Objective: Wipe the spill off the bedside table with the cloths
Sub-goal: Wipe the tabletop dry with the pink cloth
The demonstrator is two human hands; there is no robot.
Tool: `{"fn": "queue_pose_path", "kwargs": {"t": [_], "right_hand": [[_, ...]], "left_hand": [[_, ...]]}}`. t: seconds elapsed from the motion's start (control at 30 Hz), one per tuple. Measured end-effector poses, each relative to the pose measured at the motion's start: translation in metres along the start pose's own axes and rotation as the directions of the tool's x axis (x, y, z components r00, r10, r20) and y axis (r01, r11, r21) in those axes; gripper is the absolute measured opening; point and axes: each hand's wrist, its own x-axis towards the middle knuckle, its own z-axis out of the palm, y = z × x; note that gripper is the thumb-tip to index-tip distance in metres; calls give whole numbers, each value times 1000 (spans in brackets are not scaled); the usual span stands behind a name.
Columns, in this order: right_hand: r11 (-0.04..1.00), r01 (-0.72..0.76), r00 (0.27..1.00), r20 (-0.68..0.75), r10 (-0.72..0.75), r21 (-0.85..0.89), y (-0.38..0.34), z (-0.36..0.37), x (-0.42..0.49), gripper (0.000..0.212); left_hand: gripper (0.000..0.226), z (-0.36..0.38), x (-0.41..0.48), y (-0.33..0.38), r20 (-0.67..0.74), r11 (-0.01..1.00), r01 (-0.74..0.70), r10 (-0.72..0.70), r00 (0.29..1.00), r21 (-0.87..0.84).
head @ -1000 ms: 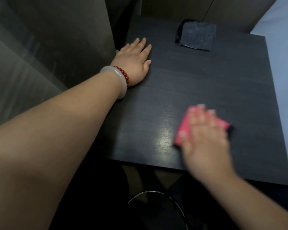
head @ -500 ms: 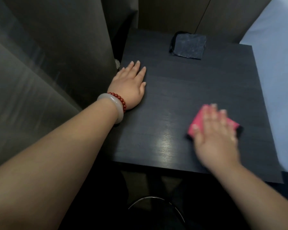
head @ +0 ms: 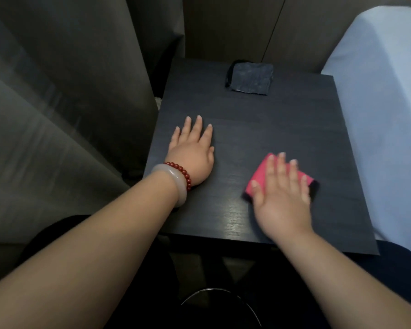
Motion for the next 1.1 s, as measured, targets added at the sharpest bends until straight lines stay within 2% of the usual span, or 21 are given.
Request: {"fn": "queue_pose_path", "kwargs": {"t": [0.1, 0.17, 0.3, 0.4, 0.67, 0.77, 0.87, 1.1], "right_hand": [[944, 329, 941, 89, -326, -25, -8, -1, -19, 65], [914, 403, 911, 119, -395, -47, 14, -6, -13, 65], [980, 169, 985, 37, -166, -107, 49, -14, 12, 62], [994, 96, 995, 39, -94, -59, 43, -14, 24, 68], [984, 175, 982, 60, -177, 26, 28, -13, 75, 66], [980, 199, 978, 56, -200, 23, 23, -12, 94, 64], [979, 202, 978, 46, -203, 25, 21, -12, 100, 64], [972, 224, 973, 36, -227, 75, 19, -14, 97, 66]], "left_hand": [[57, 5, -4, 10, -6, 998, -61, 61, 998, -25], [58, 4, -5, 11, -24, 995, -98, 97, 995, -35], [59, 0, 6, 13, -46, 991, -133, 132, 990, -12], [60, -6, 27, 23, -70, 987, -159, 159, 985, 2], [66, -39, 126, 66, -122, 970, -224, 235, 964, 94], [66, -42, 154, 65, 9, 970, -217, 217, 976, 113], [64, -36, 157, 54, 87, 968, -201, 190, 978, 150], [57, -33, 133, 49, 0, 968, -245, 245, 969, 50]]}}
